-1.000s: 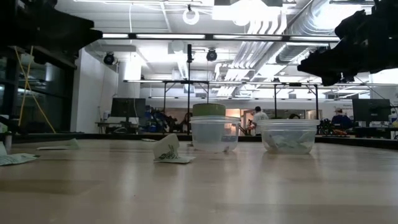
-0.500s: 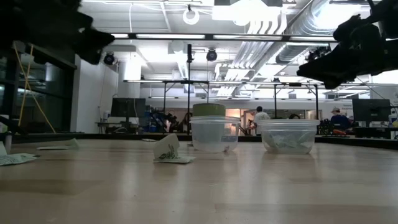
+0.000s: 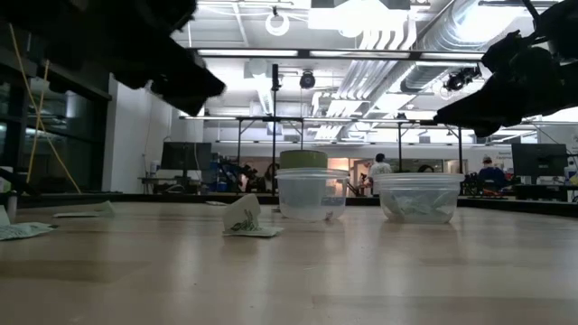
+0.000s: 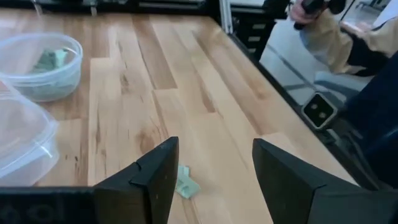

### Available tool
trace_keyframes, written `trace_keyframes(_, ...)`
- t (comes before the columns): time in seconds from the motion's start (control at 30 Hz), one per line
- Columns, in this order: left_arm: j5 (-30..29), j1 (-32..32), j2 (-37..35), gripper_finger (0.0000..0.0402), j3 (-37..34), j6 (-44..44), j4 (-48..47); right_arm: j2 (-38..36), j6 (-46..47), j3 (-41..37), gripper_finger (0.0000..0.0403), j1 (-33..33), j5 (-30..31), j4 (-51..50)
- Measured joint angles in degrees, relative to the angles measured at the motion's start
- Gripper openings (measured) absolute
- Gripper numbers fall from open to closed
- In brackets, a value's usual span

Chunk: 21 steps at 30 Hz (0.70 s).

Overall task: Pick and place items into bin
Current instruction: Put the stevia packet into the left transparent bin

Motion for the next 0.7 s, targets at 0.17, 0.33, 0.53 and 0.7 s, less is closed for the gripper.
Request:
trace_keyframes(0.17,0.0,0.0,5.5,0.0248,4.7,-1.3,-3.3,0.0,0.0,0.0,0.0106,0.0,0.0,-1.7)
trace_keyframes(0.33,0.0,0.0,9.9,0.0249,7.4,-6.8,-4.8,0.0,-0.1,0.0,0.0106,0.0,0.0,-3.8)
trace_keyframes(0.53,-0.1,0.0,14.3,0.0248,9.8,-11.9,-8.6,0.0,-0.4,0.0,0.0106,0.0,0.0,-4.5)
trace_keyframes(0.7,-1.9,0.0,16.7,0.0248,10.9,-14.7,-8.5,0.0,-0.5,0.0,0.0106,0.0,-0.2,-4.9)
